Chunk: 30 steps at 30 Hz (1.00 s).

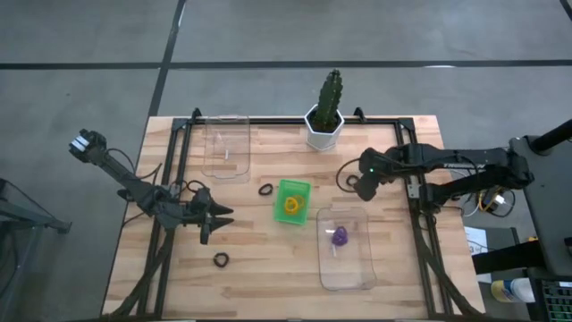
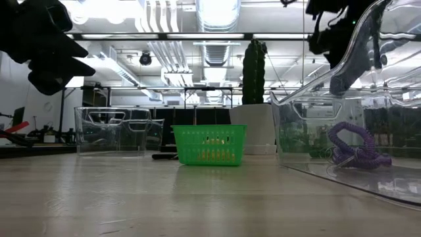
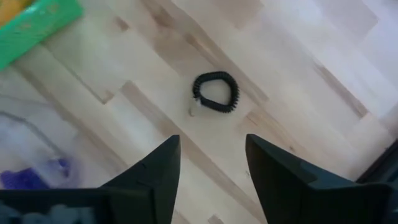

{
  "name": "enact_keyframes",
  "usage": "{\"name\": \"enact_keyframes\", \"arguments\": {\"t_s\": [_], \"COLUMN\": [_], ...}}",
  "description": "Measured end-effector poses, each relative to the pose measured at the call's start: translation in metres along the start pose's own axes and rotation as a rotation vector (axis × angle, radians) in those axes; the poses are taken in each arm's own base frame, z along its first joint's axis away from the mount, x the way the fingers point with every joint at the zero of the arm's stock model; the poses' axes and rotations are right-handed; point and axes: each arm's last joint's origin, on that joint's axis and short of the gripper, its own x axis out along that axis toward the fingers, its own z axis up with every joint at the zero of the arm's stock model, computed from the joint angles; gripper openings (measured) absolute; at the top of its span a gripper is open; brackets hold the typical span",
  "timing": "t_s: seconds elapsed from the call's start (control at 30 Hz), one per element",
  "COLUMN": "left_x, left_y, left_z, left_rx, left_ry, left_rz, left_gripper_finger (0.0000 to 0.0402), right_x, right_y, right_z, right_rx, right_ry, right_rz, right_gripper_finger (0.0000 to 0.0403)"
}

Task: Sort spring keychains
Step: Put the top right black spring keychain into the left transparent bin

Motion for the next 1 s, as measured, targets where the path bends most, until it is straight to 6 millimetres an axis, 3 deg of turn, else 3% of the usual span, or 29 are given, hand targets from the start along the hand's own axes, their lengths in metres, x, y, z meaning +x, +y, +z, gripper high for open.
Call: {"name": "enact_keyframes", "arguments": {"t_s": [0.2,0.8,1.0], "left_x": [0.000,-0.020,-0.024], "left_y": [0.000,-0.006,-0.001], "left_z": [0.000,0.016,0.013], "left_rx": [-0.062,0.168,0.162], "left_ry": [-0.001,0.015,0.075], "left_rz": [0.000,-0.322,-0.324], "left_gripper_finger": [0.0161,0.0161,0.0161], "right_x": [0.014,0.087,0.105], "right_y": [-0.006,-0.002,0.001], "right_z": [0.003,0.018,0.026], "right_rx": [0.055,0.022,0.020], "right_ry": [-0.026,0.175,0.198], "right_rz": [0.003,-0.128,-0.144], "right_gripper_finger": [0.0178,0.0166,0.0168]}}
